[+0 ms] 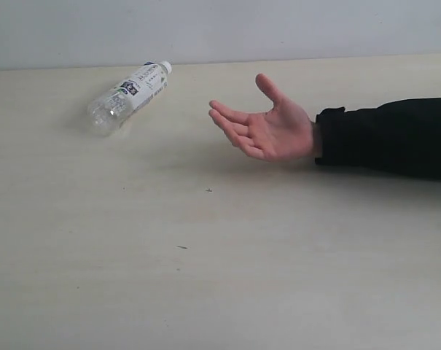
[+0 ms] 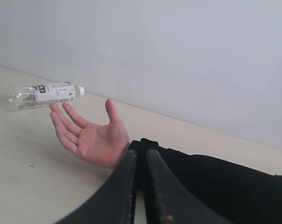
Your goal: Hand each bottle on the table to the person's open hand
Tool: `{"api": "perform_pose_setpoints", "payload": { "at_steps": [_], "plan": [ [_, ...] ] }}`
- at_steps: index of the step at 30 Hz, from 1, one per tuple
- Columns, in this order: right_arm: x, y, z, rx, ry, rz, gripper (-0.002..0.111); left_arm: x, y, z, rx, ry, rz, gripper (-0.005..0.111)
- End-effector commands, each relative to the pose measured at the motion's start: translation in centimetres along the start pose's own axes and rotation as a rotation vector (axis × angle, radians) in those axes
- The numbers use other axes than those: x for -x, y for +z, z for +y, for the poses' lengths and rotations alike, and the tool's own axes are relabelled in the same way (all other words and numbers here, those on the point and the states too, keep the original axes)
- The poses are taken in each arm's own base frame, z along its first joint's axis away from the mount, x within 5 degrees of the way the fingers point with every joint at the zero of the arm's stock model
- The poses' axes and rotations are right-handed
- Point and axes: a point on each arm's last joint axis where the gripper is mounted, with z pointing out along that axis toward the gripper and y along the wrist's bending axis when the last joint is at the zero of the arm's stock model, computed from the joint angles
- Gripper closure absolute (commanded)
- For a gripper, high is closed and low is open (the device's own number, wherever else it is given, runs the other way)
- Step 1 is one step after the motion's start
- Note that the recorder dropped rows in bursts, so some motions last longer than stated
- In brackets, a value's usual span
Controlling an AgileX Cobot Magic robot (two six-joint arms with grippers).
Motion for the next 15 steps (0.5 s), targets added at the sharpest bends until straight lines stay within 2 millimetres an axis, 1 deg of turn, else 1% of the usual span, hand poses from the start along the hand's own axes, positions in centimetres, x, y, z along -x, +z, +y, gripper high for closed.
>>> {"api": "perform_pose_setpoints", "payload": {
  "at_steps": [1, 2, 4, 5, 7, 8, 11, 14, 15],
  "plan": [
    [0.3, -0.2, -0.1, -0.006, 0.001, -0.015, 0.1, 1.0, 5.4, -0.1, 0.002, 0.003, 0.046, 0.107],
    [0.3, -0.2, -0.1, -0.006, 0.001, -0.015, 0.1, 1.3, 7.1, -0.1, 0.005, 0.011, 0.063, 0.107],
    [0.3, -0.2, -0.1, -0.006, 0.001, -0.015, 0.1, 0.8, 9.6, 0.1, 0.02, 0.038, 0.134, 0.107],
    [0.3, -0.2, -0.1, -0.006, 0.001, -0.015, 0.1, 0.6, 11.3, 0.2, 0.031, 0.061, 0.186, 0.107],
    [0.3, -0.2, -0.1, -0.006, 0.001, -0.015, 0.1, 0.7, 13.6, 0.3, 0.04, 0.12, 0.247, 0.107],
    [0.3, -0.2, -0.1, -0.006, 0.001, -0.015, 0.1, 0.2, 14.9, 0.5, 0.044, 0.178, 0.307, 0.107],
    [0.3, -0.2, -0.1, -0.006, 0.001, -0.015, 0.1, 0.2, 18.2, 0.7, 0.024, 0.364, 0.377, 0.107],
    [0.3, -0.2, -0.1, -0.006, 0.001, -0.015, 0.1, -0.4, 20.8, 1.0, -0.017, 0.575, 0.455, 0.107],
    [0.3, -0.2, -0.1, -0.006, 0.001, -0.015, 0.1, -0.5, 21.4, 1.0, -0.026, 0.613, 0.477, 0.107]
  ]
}}
